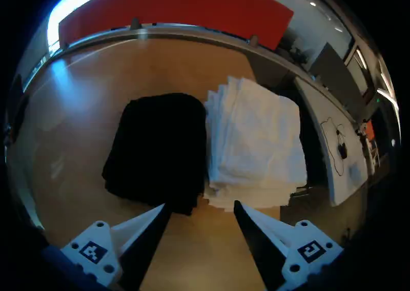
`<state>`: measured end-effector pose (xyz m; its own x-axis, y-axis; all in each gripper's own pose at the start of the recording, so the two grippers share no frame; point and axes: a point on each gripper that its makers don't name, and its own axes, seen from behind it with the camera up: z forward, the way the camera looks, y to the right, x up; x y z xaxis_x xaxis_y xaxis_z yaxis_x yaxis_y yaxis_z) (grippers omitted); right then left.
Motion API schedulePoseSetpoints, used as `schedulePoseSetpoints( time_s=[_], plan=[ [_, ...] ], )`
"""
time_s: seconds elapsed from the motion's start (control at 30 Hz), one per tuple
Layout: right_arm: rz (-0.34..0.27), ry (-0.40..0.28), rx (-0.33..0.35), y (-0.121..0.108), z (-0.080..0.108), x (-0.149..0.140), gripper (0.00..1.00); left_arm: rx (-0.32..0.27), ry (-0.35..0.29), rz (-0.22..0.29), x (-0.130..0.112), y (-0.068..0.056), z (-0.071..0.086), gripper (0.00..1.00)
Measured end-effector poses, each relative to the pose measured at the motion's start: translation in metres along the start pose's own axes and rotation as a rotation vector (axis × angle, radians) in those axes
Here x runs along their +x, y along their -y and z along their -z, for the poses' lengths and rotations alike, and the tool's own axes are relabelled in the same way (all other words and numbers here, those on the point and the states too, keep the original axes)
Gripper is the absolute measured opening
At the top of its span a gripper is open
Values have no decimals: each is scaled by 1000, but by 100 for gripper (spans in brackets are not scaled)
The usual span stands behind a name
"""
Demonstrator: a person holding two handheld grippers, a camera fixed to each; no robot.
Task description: Fold towel
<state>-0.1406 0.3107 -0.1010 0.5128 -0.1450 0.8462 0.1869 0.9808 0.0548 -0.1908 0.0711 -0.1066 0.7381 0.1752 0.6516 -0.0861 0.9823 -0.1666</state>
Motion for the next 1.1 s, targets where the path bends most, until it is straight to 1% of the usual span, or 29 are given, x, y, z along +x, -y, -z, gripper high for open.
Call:
schedulePoseSetpoints(
  time_s=[0.1, 0.37, 0.47, 0.57, 0.7, 0.77, 0.9, 1.0, 1.1],
  plan=[
    [-18, -31, -3, 4, 4, 6, 100, -4, -4, -3, 3, -1, -1, 98],
    [-25, -90, -8, 18, 16, 17, 100, -13, -18, 2, 8, 0, -2, 98],
    [-38, -126, -14, 23, 22, 25, 100, -14, -22, 5, 10, 1, -2, 98],
    [-64, -183, -19, 29, 30, 37, 100, -14, -26, 8, 11, 2, -1, 98],
    [-108, -283, -24, 40, 44, 59, 100, -13, -32, 11, 14, 4, 0, 99],
    [-117, -329, -24, 45, 51, 68, 100, -13, -37, 12, 16, 5, 0, 98],
    [-112, -415, -34, 57, 65, 86, 100, -10, -50, 16, 21, 7, 1, 98],
    [-102, -478, -52, 63, 76, 100, 100, -8, -60, 22, 25, 9, 1, 99],
    [-105, -542, -68, 69, 90, 113, 100, -4, -73, 27, 29, 11, 1, 98]
  ],
)
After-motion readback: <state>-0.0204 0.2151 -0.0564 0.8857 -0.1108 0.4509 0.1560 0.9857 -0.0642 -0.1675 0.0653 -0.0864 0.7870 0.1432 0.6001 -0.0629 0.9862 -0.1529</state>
